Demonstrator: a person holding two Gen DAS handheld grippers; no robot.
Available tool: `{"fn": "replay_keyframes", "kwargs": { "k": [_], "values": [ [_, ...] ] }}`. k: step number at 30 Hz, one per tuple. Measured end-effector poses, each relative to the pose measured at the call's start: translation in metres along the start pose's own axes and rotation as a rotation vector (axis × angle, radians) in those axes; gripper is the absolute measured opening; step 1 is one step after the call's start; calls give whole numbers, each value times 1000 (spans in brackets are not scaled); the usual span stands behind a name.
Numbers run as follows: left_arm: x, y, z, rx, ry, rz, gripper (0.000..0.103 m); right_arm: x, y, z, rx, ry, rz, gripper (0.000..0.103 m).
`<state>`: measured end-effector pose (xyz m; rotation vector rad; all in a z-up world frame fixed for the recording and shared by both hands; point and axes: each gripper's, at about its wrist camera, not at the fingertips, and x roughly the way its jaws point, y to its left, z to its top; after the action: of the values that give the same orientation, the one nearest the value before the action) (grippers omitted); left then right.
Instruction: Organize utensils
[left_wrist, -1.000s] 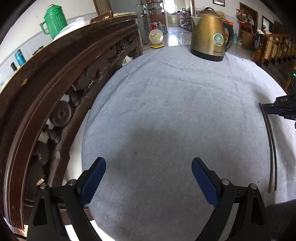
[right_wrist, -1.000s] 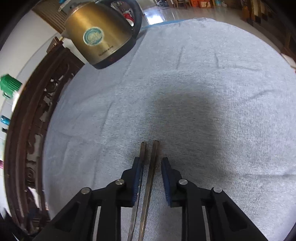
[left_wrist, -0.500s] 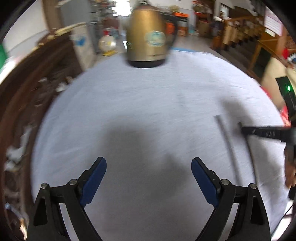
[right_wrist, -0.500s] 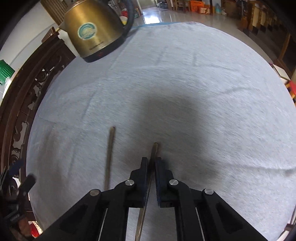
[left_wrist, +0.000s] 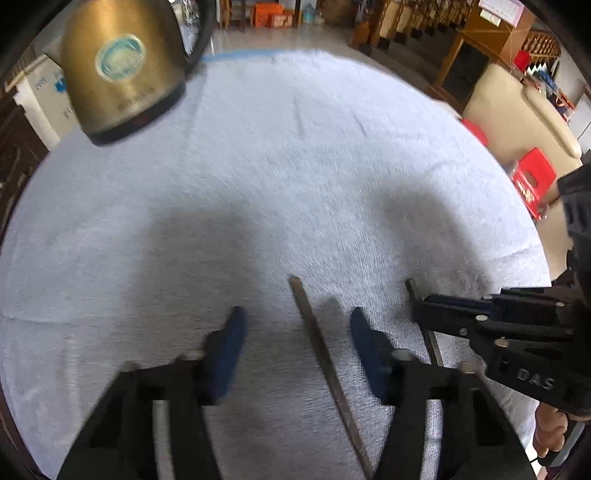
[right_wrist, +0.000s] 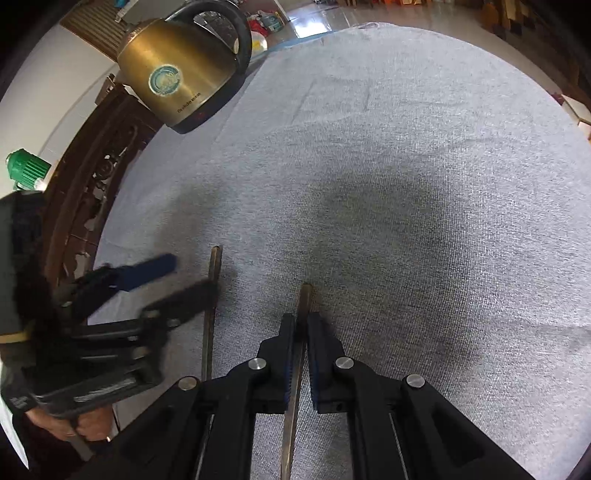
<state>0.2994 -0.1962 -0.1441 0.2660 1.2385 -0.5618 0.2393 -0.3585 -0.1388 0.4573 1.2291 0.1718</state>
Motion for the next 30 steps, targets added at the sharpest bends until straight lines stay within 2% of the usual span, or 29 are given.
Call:
{"fn": "replay_keyframes", "kwargs": {
  "k": [2,5,6,7,9,12,17,20,23,27,30],
  "values": [
    [2,-9,1,29,-20,29,43,-3,-3,-1,-1,1,8,9],
    [3,-19,3,84,-46,71,26,-6,-4,-3,-7,2,6,8],
    [3,-20,4,93,-52,64,14,-7,-4,-4,-7,3,2,8],
    [4,-20,5,90,-54,55,11,-6,-3,-3,-10,4,-5,8],
    [4,-16,7,67,-57,38,6,3,8,0,-29,6,-24,7],
    [-1,-8,3,48,-73,27,5,2,13,-3,-31,-5,-34,7],
    [-39,11,-21,5,-177,23,5,-17,9,-17,-25,-78,-8,7],
    [-66,22,-36,-22,-229,42,5,-43,9,-28,-10,-154,16,7],
    [-106,38,-58,-68,-324,79,5,-79,7,-46,-4,-264,27,7],
    [-157,53,-90,-123,-440,155,5,-134,2,-70,18,-429,26,7],
    [-195,52,-120,-144,-543,238,5,-178,3,-105,28,-583,0,7]
  ]
}}
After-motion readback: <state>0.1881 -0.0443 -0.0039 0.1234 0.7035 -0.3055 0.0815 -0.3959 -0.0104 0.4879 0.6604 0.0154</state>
